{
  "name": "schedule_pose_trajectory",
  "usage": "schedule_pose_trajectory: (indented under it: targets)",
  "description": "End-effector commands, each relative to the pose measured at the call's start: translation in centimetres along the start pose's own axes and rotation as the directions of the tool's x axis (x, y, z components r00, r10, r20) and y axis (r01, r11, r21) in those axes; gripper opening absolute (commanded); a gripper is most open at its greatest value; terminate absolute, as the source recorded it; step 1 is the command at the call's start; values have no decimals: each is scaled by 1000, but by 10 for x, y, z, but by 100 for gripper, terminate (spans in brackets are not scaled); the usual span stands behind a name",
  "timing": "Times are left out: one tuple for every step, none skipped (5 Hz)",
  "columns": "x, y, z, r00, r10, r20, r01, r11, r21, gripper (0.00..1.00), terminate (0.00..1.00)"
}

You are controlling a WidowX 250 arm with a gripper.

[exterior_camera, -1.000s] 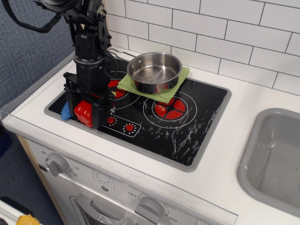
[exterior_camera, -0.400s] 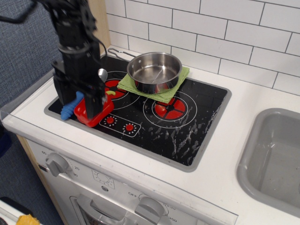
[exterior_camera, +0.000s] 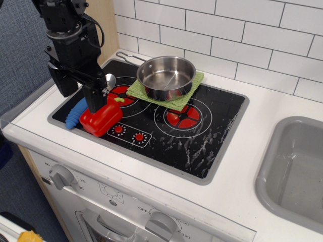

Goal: Move the red pepper to the right of the blue spoon

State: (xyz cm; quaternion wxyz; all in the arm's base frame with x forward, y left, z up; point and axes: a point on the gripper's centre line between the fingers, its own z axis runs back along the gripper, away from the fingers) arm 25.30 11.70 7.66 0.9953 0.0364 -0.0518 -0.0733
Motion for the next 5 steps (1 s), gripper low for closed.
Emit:
schedule_pose_trajectory:
  targets:
    - [-2,5,16,999,7,31,-8,1000,24,100,0]
    - [-2,5,16,999,7,31,-8,1000,24,100,0]
    - [-2,5,16,999,7,31,-8,1000,24,100,0]
    - [-2,5,16,999,7,31,-8,1000,24,100,0]
    - [-2,5,16,999,7,31,-8,1000,24,100,100]
